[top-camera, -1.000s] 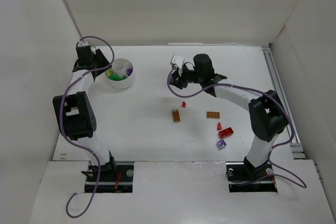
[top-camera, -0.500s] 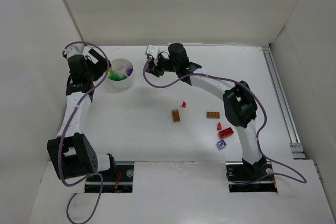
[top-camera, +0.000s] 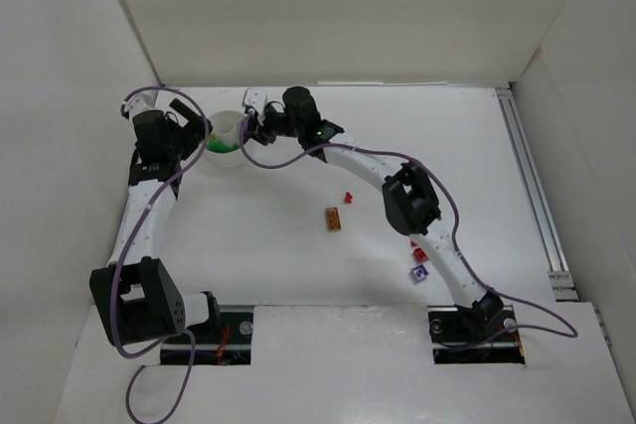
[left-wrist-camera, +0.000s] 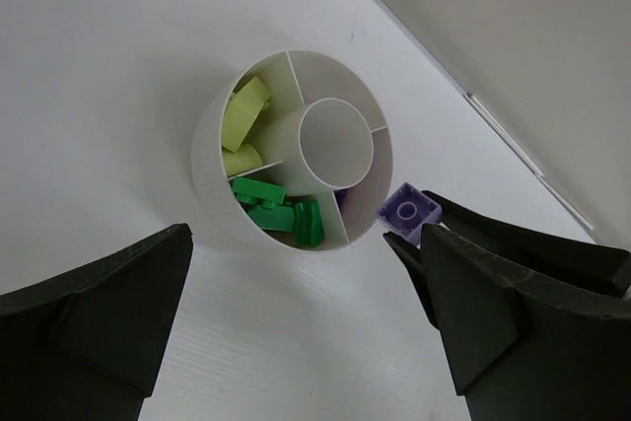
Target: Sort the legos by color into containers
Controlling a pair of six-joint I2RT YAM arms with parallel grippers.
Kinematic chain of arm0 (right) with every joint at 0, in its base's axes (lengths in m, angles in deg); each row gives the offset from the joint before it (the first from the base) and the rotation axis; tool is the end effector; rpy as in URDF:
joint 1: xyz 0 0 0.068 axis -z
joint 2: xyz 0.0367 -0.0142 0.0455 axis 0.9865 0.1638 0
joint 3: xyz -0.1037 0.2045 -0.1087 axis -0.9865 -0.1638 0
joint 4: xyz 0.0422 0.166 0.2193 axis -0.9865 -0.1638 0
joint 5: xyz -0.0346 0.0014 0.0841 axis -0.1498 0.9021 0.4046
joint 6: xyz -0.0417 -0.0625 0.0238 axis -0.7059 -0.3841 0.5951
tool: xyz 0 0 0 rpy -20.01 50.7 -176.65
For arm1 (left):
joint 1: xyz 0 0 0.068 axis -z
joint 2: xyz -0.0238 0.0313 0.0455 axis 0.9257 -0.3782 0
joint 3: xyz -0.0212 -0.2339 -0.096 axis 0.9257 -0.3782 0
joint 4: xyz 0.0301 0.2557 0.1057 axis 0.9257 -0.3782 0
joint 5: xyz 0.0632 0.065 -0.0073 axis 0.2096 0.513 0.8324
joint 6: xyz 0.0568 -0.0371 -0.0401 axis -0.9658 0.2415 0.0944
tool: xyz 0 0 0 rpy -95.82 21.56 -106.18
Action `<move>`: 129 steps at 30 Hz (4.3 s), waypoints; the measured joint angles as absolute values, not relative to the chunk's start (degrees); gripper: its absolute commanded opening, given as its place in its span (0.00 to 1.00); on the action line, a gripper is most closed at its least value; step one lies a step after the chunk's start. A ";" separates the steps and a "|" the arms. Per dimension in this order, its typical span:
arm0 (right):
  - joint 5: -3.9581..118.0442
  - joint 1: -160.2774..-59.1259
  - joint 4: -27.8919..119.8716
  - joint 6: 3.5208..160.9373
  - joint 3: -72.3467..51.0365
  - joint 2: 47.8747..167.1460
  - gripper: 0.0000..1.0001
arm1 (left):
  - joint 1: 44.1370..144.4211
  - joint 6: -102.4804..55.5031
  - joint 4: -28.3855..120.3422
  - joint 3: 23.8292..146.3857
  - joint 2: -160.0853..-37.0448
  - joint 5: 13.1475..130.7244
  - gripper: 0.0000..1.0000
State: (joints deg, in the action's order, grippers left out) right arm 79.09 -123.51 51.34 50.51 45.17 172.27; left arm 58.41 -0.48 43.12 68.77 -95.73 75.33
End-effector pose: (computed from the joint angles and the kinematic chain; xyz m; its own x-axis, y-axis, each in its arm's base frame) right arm 0.4330 0.4486 0.2212 0.2888 -0.2310 -0.9291 -0.9125 0.2272 -0.3401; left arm 0.3470 0.0514 0.2858 -0.1973 -0.6059 -0.7707 -0.2361 0.7924 -0.5625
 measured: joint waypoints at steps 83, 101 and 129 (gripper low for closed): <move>40.82 -122.68 7.84 107.05 -49.78 91.03 0.96 | 99.35 -8.28 47.75 66.80 -108.54 76.30 1.00; 41.28 -124.58 0.35 115.55 -52.29 92.80 0.90 | 99.61 -8.50 48.45 66.80 -108.91 76.12 1.00; 38.33 -126.97 -3.46 120.23 -48.27 97.45 0.25 | 99.94 -9.11 48.67 66.80 -108.91 76.58 1.00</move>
State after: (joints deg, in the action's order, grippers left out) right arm 38.33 -126.97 -3.46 120.23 -48.27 97.45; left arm 99.94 -9.11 48.67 66.80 -108.91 76.58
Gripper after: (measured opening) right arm 0.428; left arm 0.997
